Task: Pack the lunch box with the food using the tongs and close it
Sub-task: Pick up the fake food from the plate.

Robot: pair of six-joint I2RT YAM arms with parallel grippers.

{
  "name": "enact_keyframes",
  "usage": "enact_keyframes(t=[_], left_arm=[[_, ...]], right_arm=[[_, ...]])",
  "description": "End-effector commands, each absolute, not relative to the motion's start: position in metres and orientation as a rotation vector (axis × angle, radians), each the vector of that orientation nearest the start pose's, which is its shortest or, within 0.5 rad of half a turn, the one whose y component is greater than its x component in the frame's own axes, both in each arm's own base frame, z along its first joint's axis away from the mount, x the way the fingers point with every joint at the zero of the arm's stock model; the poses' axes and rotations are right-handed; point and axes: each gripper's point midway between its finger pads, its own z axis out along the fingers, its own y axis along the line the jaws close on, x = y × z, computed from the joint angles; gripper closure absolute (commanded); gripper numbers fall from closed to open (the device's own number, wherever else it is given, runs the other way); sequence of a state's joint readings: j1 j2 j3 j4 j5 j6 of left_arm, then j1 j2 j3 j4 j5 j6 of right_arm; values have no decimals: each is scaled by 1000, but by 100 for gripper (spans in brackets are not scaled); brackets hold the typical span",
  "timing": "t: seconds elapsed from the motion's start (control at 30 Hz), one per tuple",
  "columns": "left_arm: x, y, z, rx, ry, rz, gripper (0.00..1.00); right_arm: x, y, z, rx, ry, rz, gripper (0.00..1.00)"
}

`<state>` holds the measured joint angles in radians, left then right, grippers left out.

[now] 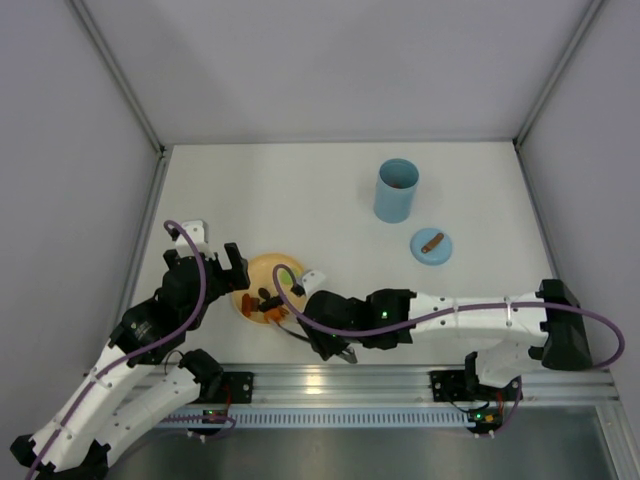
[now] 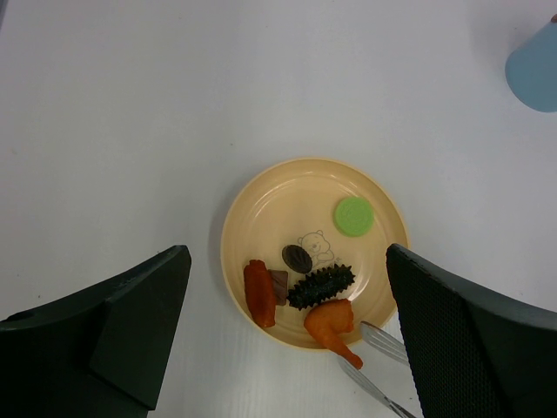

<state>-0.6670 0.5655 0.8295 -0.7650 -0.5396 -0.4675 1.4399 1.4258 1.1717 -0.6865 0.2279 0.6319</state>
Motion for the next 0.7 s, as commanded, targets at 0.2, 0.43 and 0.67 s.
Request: enact_keyframes(t=[0.2,0.43,0.67], left_arm=[[209,-70,235,-129,1980,-176,1],[209,-70,235,-131,1980,-175,1],[209,-70,235,-130,1980,-176,1]], right_arm=[[56,373,156,-913,2354,653,61],[56,377,152,-930,2359,643,61],[56,378,154,-931,2355,641,63]])
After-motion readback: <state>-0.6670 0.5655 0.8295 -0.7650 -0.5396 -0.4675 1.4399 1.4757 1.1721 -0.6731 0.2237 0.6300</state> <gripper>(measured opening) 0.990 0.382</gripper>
